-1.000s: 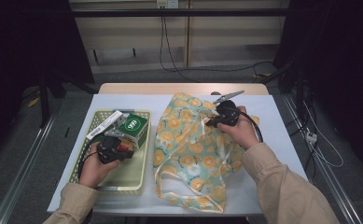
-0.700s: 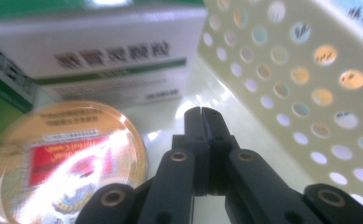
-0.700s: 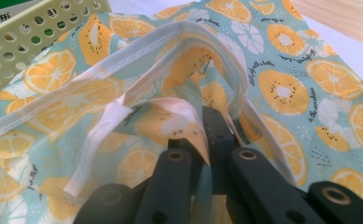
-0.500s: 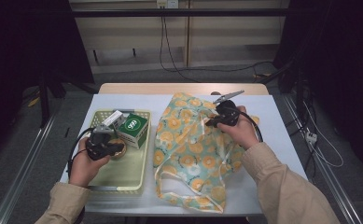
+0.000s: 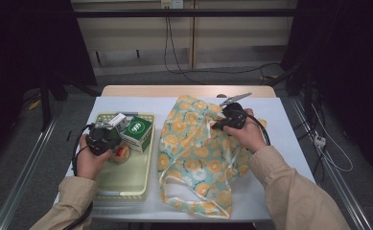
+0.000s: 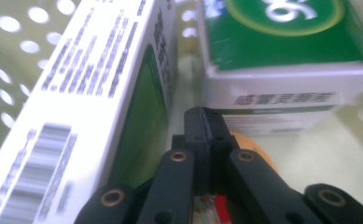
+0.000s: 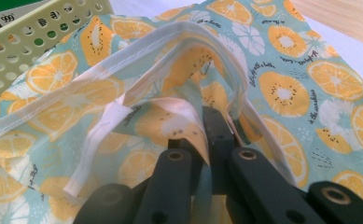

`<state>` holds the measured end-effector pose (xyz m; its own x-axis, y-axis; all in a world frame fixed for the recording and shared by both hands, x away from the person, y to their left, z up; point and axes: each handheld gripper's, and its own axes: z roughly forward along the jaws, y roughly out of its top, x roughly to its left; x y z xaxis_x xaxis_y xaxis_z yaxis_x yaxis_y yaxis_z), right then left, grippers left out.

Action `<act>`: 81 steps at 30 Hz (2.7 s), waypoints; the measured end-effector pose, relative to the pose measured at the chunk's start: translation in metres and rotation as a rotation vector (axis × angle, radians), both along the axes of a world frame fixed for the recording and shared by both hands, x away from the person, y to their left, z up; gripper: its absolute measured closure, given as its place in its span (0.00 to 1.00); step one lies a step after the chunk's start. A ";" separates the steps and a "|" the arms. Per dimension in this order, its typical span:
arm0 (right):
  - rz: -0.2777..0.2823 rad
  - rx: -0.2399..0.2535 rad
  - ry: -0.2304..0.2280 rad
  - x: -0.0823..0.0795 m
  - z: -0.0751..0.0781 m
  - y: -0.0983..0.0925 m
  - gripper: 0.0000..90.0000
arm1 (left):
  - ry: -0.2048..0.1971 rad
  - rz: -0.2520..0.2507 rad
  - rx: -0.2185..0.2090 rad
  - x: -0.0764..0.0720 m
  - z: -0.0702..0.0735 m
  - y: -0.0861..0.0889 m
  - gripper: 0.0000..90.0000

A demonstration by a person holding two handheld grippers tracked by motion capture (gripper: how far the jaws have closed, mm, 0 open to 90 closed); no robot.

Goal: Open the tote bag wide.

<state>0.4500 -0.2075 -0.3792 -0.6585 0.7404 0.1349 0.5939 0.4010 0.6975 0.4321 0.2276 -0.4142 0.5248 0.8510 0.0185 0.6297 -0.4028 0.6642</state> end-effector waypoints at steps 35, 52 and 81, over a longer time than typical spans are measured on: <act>0.028 0.013 0.002 -0.004 0.000 0.003 0.98 | 0.067 -0.066 -0.041 -0.021 -0.001 0.001 0.54; 0.045 0.018 -0.003 -0.009 0.002 0.008 0.98 | 0.075 -0.020 0.046 -0.044 0.005 0.002 0.16; 0.032 0.021 0.004 -0.009 -0.001 0.004 0.98 | 0.100 -0.083 -0.067 -0.041 0.034 -0.024 0.23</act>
<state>0.4410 -0.2038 -0.3801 -0.6810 0.7161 0.1529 0.5836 0.4046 0.7041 0.3910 0.2036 -0.3805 0.5895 0.8024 -0.0925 0.6604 -0.4129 0.6273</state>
